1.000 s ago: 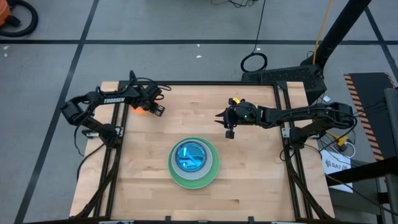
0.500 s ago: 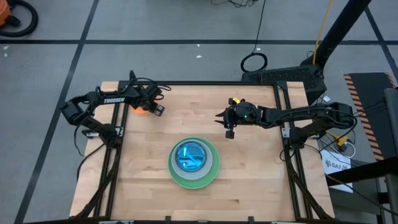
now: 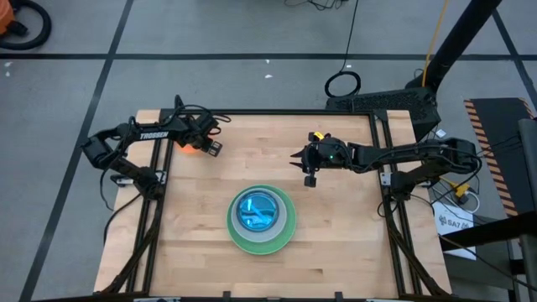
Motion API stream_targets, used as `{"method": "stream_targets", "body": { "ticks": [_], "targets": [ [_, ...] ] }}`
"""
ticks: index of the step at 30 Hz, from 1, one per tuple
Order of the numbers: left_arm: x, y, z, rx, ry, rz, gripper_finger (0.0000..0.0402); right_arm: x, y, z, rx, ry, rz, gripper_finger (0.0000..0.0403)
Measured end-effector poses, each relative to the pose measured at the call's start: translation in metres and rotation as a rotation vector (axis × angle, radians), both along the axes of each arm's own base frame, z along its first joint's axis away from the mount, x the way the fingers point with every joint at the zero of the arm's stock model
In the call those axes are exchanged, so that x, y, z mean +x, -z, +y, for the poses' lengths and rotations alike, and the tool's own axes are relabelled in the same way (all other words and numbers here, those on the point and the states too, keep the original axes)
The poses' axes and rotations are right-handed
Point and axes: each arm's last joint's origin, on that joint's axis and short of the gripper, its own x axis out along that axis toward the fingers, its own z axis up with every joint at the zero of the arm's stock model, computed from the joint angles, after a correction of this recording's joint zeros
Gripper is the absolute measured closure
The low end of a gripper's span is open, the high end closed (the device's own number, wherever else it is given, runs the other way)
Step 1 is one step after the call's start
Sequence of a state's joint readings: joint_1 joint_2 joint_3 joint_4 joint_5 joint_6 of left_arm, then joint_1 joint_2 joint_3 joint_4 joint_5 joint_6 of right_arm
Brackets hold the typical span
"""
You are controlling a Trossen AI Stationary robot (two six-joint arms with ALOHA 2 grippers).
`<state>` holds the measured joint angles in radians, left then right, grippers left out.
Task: Stack plastic plates
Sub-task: Stack the small orange plate on the small blue plate
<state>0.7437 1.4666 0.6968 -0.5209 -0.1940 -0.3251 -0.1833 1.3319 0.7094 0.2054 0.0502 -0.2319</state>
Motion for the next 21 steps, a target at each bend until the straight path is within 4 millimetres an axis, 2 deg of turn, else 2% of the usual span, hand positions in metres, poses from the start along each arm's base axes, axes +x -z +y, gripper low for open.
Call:
{"method": "stream_targets", "body": {
  "ticks": [14, 21],
  "targets": [
    [0.0042, 0.0000, -0.0042, 0.001, 0.027, -0.001, 0.0289, 0.0000, 0.0001, 0.0000, 0.001, 0.000, 0.001, 0.0305],
    [0.0064, -0.0001, -0.0064, 0.002, 0.040, -0.002, 0.0254, 0.0000, 0.0001, 0.0000, 0.000, 0.000, 0.001, 0.0305]
  ]
}}
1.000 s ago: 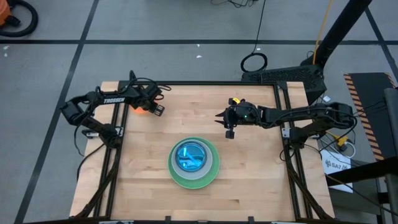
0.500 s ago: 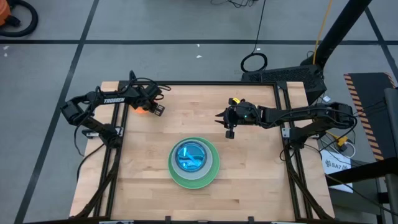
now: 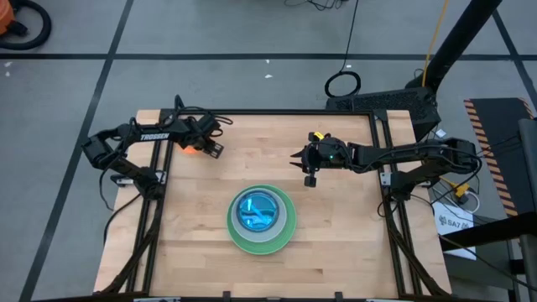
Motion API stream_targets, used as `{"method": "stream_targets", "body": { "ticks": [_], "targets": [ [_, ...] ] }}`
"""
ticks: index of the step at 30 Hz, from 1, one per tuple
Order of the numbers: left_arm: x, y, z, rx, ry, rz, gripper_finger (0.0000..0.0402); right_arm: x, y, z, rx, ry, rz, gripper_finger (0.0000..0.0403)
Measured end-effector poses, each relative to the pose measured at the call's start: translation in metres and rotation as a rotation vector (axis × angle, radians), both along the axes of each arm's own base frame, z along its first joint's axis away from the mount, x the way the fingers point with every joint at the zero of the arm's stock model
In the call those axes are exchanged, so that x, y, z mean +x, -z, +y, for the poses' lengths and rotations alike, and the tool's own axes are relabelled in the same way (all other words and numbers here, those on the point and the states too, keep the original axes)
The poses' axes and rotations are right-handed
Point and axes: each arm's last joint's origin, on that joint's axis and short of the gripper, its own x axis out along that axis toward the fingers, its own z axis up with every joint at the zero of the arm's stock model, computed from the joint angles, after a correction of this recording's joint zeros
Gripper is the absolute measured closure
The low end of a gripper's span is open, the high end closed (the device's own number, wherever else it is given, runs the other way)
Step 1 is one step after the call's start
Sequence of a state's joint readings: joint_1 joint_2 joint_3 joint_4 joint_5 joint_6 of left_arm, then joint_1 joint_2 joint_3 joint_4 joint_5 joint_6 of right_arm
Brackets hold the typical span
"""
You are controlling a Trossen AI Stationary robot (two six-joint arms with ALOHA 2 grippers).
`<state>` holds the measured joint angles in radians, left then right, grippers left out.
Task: Stack plastic plates
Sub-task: Stack the small orange plate on the small blue plate
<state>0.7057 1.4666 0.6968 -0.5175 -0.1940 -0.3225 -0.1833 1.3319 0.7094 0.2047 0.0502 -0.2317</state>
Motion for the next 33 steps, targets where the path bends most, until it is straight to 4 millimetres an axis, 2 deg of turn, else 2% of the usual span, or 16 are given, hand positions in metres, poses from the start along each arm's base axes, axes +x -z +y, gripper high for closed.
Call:
{"method": "stream_targets", "body": {
  "ticks": [11, 20, 33],
  "targets": [
    [0.003, 0.000, 0.004, 0.056, -0.008, -0.005, 0.0245, 0.000, 0.000, 0.000, 0.001, 0.000, 0.000, 0.0305],
    [0.008, 0.024, 0.008, 0.005, -0.008, 0.076, 0.0245, 0.000, 0.000, 0.000, 0.002, 0.001, 0.000, 0.0305],
    [0.009, 0.021, 0.007, 0.048, -0.014, 0.075, 0.0245, 0.000, 0.001, 0.000, 0.003, 0.001, 0.006, 0.0305]
  ]
}}
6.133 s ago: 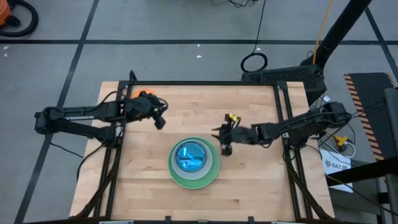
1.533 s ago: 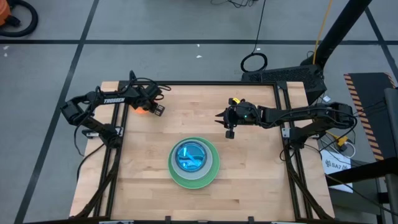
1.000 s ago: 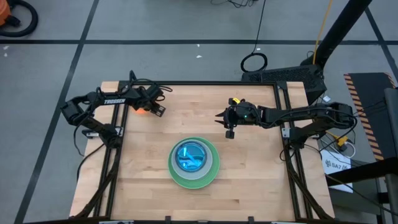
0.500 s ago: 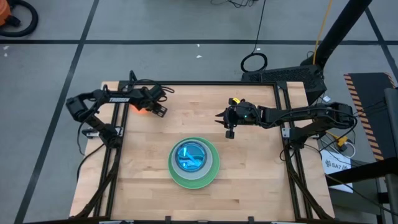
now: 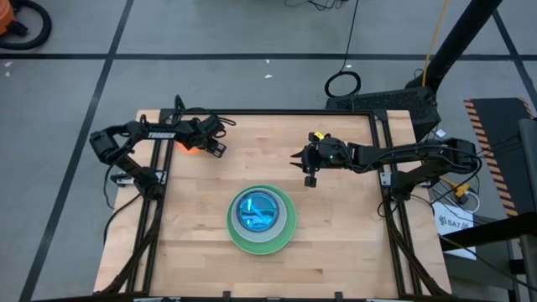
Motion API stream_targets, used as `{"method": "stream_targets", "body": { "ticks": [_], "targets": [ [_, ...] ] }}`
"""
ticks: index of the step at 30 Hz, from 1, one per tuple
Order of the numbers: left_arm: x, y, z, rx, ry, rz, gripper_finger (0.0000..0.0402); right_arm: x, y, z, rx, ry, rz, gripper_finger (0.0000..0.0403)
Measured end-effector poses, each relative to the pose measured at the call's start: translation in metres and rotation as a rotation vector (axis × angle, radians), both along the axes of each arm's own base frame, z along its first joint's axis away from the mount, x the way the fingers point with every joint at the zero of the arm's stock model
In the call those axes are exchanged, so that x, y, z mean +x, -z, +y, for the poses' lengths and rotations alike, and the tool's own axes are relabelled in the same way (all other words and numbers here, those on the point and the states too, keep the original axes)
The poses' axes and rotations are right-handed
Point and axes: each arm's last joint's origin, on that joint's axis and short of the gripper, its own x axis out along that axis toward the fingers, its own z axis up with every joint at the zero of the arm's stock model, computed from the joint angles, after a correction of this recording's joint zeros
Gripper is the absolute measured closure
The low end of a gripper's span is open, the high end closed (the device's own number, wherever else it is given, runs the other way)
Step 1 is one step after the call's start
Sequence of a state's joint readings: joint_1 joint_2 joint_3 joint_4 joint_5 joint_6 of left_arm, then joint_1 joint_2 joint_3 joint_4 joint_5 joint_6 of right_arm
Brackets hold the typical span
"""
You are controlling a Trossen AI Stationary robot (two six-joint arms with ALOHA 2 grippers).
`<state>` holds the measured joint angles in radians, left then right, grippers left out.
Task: Stack plastic plates
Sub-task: Stack the small orange plate on the small blue plate
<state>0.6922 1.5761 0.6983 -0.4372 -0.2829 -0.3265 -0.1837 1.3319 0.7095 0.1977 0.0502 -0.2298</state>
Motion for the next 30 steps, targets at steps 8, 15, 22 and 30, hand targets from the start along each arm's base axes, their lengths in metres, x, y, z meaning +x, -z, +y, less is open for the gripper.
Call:
{"method": "stream_targets", "body": {
  "ticks": [8, 15, 22, 30],
  "targets": [
    [-0.0002, 0.0001, -0.0001, -0.002, -0.009, -0.002, 0.0303, 0.0000, 0.0000, 0.0000, -0.001, -0.001, 0.001, 0.0305],
    [0.0034, 0.0001, -0.0034, 0.018, 0.008, 0.004, 0.0336, 0.0000, 0.0000, 0.0000, -0.002, -0.001, 0.001, 0.0305],
    [0.0064, 0.0000, -0.0060, 0.041, 0.013, 0.011, 0.0342, -0.0001, 0.0001, 0.0000, -0.002, -0.001, 0.002, 0.0305],
    [0.0085, 0.0000, -0.0087, 0.046, 0.026, 0.015, 0.0342, 0.0000, 0.0001, 0.0000, -0.007, -0.004, 0.003, 0.0305]
  ]
}}
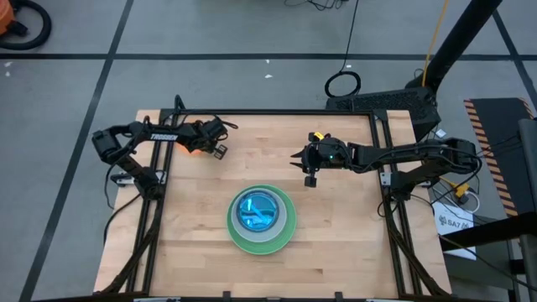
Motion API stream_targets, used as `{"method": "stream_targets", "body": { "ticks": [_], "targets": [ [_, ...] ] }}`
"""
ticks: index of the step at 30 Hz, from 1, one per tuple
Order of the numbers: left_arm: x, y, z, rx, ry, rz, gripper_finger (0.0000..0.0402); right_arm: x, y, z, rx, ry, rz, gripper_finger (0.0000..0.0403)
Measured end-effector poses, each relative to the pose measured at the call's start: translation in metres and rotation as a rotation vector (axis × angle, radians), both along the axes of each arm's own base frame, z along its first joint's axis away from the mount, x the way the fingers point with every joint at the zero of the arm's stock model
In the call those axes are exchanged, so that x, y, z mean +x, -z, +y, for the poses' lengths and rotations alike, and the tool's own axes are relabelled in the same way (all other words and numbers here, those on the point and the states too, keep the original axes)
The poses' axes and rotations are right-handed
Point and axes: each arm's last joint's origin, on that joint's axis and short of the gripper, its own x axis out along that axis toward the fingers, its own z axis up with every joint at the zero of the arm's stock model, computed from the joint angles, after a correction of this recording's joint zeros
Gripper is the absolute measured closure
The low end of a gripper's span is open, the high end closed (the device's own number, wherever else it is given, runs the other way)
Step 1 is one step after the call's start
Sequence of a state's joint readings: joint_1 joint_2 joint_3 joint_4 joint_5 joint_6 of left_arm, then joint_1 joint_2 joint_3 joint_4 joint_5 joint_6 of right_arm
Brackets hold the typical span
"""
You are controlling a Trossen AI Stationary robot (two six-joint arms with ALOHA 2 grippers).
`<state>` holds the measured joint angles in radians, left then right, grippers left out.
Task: Stack plastic plates
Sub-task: Stack the small orange plate on the small blue plate
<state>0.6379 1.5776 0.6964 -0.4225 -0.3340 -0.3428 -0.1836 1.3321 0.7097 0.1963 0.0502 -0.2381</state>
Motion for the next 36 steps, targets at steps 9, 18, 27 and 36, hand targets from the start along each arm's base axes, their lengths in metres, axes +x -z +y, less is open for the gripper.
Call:
{"method": "stream_targets", "body": {
  "ticks": [9, 18, 27, 36],
  "targets": [
    [0.003, 0.000, -0.004, 0.011, 0.019, 0.012, 0.0366, 0.000, 0.000, 0.000, -0.008, -0.005, 0.002, 0.0305],
    [0.003, 0.000, -0.005, 0.010, 0.021, 0.013, 0.0396, 0.000, 0.000, 0.000, -0.008, -0.005, 0.002, 0.0305],
    [0.011, -0.013, -0.011, -0.058, 0.059, 0.073, 0.0394, 0.000, 0.000, 0.000, -0.008, -0.005, 0.006, 0.0305],
    [0.034, -0.034, -0.032, -0.042, 0.163, 0.115, 0.0394, -0.001, 0.001, 0.000, -0.009, -0.006, 0.017, 0.0305]
  ]
}}
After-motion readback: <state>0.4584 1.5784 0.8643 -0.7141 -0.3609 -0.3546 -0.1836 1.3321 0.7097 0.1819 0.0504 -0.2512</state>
